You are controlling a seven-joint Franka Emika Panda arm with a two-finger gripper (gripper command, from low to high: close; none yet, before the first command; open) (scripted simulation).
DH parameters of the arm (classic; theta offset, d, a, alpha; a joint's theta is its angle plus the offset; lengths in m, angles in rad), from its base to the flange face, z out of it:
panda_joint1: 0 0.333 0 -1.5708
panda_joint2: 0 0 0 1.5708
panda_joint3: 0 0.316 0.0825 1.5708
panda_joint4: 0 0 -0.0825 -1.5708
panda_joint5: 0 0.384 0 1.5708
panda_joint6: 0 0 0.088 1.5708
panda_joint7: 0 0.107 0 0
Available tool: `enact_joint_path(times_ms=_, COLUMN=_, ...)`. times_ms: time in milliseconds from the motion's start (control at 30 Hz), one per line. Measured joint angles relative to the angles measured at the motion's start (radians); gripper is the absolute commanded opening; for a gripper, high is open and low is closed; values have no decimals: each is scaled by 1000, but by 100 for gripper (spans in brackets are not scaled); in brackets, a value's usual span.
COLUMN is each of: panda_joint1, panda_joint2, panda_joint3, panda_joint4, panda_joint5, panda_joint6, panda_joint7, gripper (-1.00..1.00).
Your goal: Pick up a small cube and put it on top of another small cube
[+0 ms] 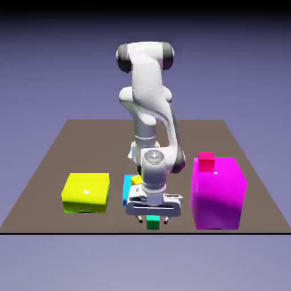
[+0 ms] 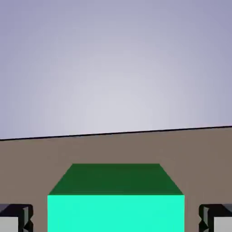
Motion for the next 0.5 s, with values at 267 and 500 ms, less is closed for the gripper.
enact_joint_path(times_ms=267, panda_joint1=-36, panda_joint2=-290, panda_joint3=15, panda_joint4=-125, panda_joint5=48, panda_joint6=-164, panda_joint7=-7, gripper=-100)
enact_joint_path(times_ms=500, panda_joint1=-62, panda_joint2=-544, panda_joint3=-6, panda_joint4=-295, panda_joint5=88, panda_joint6=-247, panda_joint7=11, gripper=-100)
